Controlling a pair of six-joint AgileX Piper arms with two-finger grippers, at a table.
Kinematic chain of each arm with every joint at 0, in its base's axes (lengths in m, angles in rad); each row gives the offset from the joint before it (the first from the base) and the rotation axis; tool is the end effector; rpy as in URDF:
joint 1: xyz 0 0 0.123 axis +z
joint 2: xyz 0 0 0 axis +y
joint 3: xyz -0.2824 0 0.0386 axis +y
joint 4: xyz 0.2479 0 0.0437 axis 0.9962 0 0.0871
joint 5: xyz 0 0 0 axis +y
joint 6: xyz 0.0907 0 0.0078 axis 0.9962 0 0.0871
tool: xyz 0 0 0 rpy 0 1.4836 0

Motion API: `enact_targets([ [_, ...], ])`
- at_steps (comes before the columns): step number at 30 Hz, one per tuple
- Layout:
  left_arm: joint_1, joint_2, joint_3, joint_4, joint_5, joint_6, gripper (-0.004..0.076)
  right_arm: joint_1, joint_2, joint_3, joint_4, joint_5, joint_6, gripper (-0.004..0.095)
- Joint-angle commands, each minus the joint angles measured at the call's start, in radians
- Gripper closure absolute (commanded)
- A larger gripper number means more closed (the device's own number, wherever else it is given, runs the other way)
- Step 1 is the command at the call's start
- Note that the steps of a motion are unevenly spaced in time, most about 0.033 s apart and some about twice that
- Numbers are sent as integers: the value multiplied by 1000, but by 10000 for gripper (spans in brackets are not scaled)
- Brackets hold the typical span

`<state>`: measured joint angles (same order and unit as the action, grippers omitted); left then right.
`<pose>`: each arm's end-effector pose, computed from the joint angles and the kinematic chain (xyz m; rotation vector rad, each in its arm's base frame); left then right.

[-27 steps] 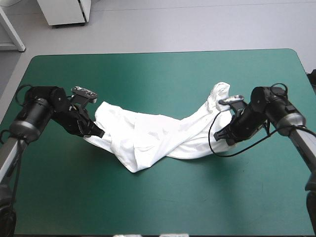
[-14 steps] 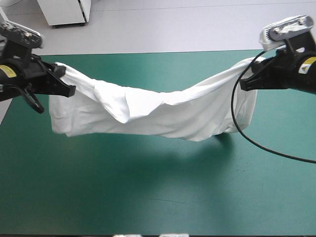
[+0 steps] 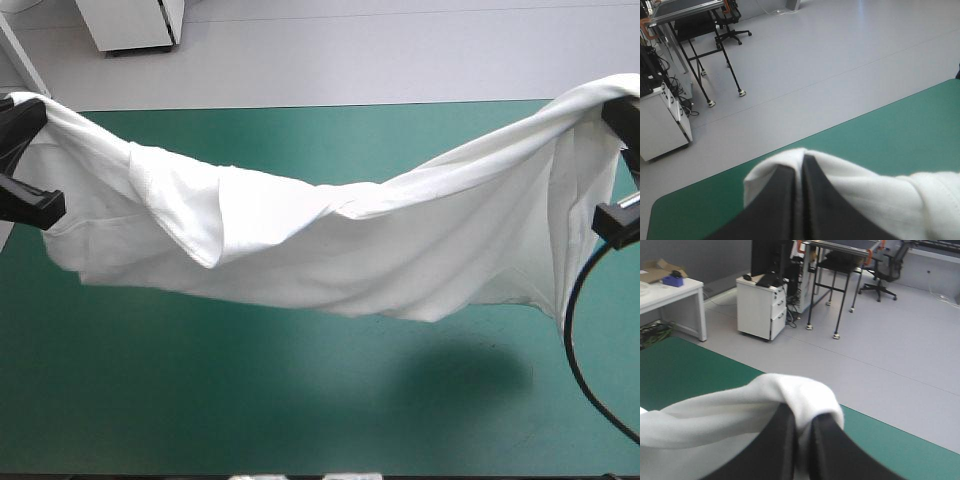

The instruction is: Fold the cloth

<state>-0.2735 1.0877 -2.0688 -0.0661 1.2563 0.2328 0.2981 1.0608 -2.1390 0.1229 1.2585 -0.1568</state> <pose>0.0888 -0.0308 0.6043 0.4673 1.6956 -0.0998 0.0586 0.0291 0.6191 -0.4314 1.6095 0.2330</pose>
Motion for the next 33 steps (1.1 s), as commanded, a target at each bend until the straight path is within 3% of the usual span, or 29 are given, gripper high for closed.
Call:
enact_targets([
  [1,-66,-35,-6,56,32,-89,733,63,-30,-16,13,-9,19,924],
  [6,-81,-79,79,38,32,-138,733,90,-39,-12,129,-9,16,924],
  [15,-81,-118,372,16,32,-210,733,90,-38,246,155,-9,40,925],
  [20,-81,-90,465,92,32,-245,733,90,16,364,67,-11,57,925],
  [27,-81,78,475,359,24,-271,733,87,177,391,-164,-30,108,925],
  [33,-50,239,475,434,-158,-271,732,87,338,391,-251,-109,105,925],
])
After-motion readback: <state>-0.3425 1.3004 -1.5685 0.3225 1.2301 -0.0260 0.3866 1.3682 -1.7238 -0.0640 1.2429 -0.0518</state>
